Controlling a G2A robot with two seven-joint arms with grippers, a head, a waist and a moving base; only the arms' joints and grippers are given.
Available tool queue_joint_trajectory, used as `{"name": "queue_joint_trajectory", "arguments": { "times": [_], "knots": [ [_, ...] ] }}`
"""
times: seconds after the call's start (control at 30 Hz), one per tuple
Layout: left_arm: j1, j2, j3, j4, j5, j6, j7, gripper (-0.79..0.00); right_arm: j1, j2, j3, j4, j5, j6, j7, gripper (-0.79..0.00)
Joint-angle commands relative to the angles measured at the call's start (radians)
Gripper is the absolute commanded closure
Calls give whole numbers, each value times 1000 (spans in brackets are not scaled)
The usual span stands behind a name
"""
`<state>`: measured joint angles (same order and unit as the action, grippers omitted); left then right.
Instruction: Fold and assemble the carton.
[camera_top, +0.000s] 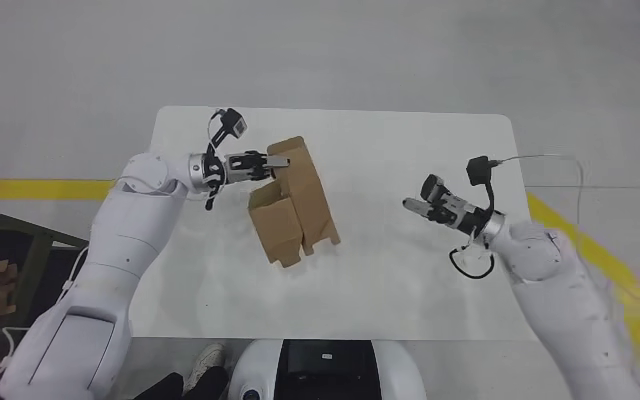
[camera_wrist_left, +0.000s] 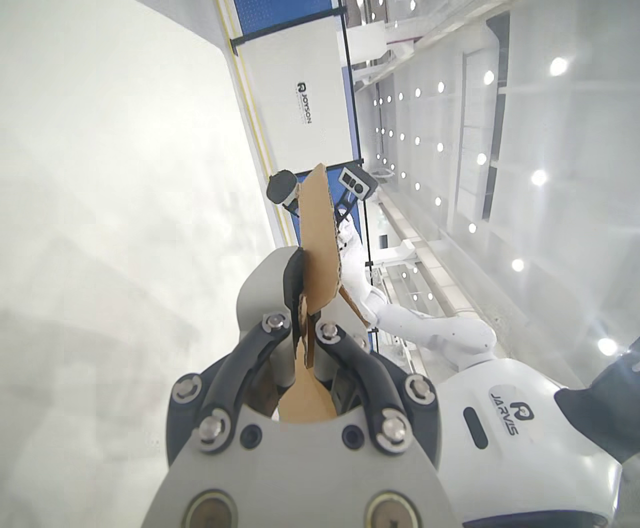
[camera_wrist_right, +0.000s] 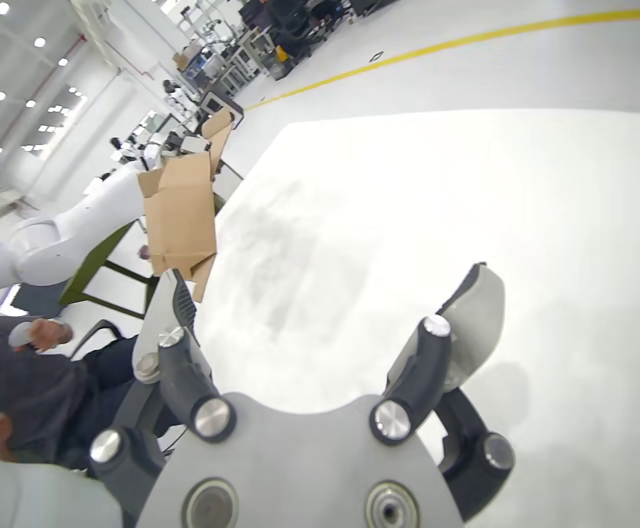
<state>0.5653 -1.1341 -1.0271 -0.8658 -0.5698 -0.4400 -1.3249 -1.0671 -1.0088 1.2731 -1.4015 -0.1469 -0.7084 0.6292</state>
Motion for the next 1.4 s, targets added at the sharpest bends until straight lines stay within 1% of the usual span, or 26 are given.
{"name": "queue_joint_trajectory", "arguments": {
  "times": [0.0, 0.1, 0.23, 0.53, 0.8, 0.83, 0.87, 0.9, 0.97, 1.0, 1.07, 1.17, 1.27, 1.3, 1.37],
  "knots": [
    [-7, -4, 11, 1, -4, -6, -34, 0, 30, -4, -34, 17, 100, 5, 81, -785],
    [-22, -12, 34, 6, 18, -10, -46, 0, 76, -11, -79, 40, 178, 31, 168, -785],
    [-33, -26, 64, 3, 5, 3, -59, 0, 115, -22, -126, 55, 279, 52, 230, -785],
    [-48, -61, 148, -27, -33, 26, -81, 0, 141, -39, -194, 63, 365, 27, 284, -785],
    [-71, -91, 203, -14, -66, 24, -80, 0, 155, -52, -237, 84, 425, 3, 309, -785],
    [-74, -94, 209, -11, -67, 26, -81, 0, 156, -53, -240, 87, 431, 0, 311, -773],
    [-77, -97, 214, -8, -65, 25, -81, 0, 157, -54, -242, 87, 435, -5, 313, -637],
    [-80, -99, 219, -5, -65, 25, -80, 0, 157, -55, -244, 87, 438, -8, 316, -551],
    [-85, -104, 225, 3, -70, 25, -80, 0, 158, -56, -245, 92, 441, -8, 318, -422],
    [-88, -106, 228, 6, -73, 25, -80, 0, 158, -56, -246, 103, 444, -8, 320, -382],
    [-93, -110, 234, 17, -80, 26, -82, 0, 160, -57, -248, 111, 448, -16, 326, -376],
    [-100, -116, 240, 30, -93, 35, -91, 0, 156, -57, -248, 104, 459, -15, 332, -336],
    [-107, -121, 244, 41, -97, 38, -94, 0, 150, -56, -245, 98, 460, -16, 336, -188],
    [-108, -122, 245, 44, -98, 39, -94, 0, 148, -56, -244, 95, 461, -17, 336, -160],
    [-111, -124, 246, 49, -99, 41, -96, 0, 145, -55, -242, 91, 466, -18, 337, -145]
  ]
}}
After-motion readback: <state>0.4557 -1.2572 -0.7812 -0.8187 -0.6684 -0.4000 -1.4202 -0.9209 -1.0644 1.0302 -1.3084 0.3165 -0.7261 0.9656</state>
